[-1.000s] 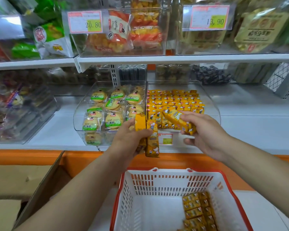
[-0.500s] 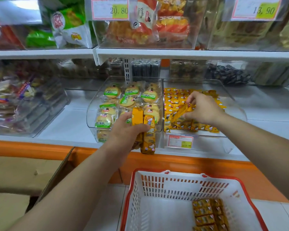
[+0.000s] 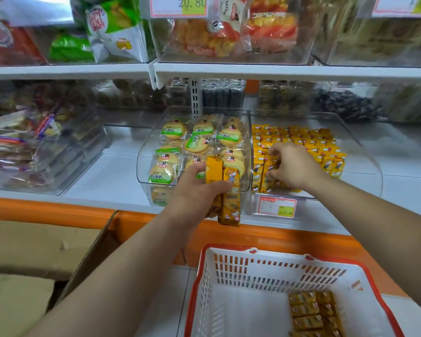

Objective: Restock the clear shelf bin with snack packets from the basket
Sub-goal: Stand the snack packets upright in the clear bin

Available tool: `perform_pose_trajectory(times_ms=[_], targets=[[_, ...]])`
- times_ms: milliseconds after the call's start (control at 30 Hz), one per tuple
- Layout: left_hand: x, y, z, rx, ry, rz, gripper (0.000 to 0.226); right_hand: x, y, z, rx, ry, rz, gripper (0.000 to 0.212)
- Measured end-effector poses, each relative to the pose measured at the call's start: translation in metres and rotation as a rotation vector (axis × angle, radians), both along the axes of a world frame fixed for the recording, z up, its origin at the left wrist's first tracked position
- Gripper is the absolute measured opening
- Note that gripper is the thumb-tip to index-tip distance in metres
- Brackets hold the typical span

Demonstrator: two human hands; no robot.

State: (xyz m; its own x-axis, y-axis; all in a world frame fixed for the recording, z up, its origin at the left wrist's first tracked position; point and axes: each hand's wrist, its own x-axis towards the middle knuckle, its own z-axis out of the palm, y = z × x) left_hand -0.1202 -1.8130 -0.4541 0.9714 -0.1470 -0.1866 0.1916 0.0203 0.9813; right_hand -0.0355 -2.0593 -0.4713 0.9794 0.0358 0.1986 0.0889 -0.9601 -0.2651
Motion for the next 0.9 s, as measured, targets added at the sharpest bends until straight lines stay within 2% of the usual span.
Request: perform_pose_trajectory(times_ms=[100, 167, 233, 300, 400, 433, 533, 667, 767, 867, 900], targets=[[-0.002, -0.005, 0.001, -0.015, 0.002, -0.010, 0.043, -0.025, -0.007, 0.022, 0.033, -0.079, -0.005, 0.043], [-0.005, -0.011, 0.003, -0.024, 0.007, -0.021, 0.047, -0.050, -0.013, 0.034, 0.224, -0.079, 0.014, 0.029], [-0.009, -0.019, 0.004, -0.032, -0.002, -0.047, 0.043, -0.082, -0.014, 0.039, 0.541, 0.062, 0.060, 0.019], [-0.016, -0.030, 0.007, -0.042, -0.016, -0.073, 0.037, -0.114, -0.009, 0.038, 0.810, 0.228, 0.097, 0.020], [-0.025, -0.050, 0.008, -0.078, -0.071, -0.109, 0.023, -0.144, 0.003, 0.034, 1.037, 0.386, 0.120, 0.032], [-0.028, -0.055, 0.009, -0.091, -0.090, -0.120, 0.028, -0.148, 0.006, 0.033, 1.072, 0.406, 0.122, 0.036], [-0.037, -0.070, 0.013, -0.126, -0.101, -0.159, 0.062, -0.154, 0.011, 0.030, 1.124, 0.377, 0.121, 0.042], [-0.042, -0.081, 0.017, -0.166, -0.053, -0.190, 0.073, -0.159, -0.002, 0.032, 1.199, 0.405, 0.151, 0.069], [-0.040, -0.079, 0.015, -0.057, -0.071, -0.199, 0.061, -0.158, -0.019, 0.036, 1.193, 0.495, 0.176, 0.076], [-0.037, -0.071, 0.016, 0.012, -0.063, -0.137, 0.008, -0.153, -0.034, 0.037, 1.126, 0.486, 0.125, 0.072], [-0.035, -0.068, 0.015, 0.038, -0.060, -0.129, 0.008, -0.150, -0.039, 0.036, 1.094, 0.457, 0.100, 0.071]])
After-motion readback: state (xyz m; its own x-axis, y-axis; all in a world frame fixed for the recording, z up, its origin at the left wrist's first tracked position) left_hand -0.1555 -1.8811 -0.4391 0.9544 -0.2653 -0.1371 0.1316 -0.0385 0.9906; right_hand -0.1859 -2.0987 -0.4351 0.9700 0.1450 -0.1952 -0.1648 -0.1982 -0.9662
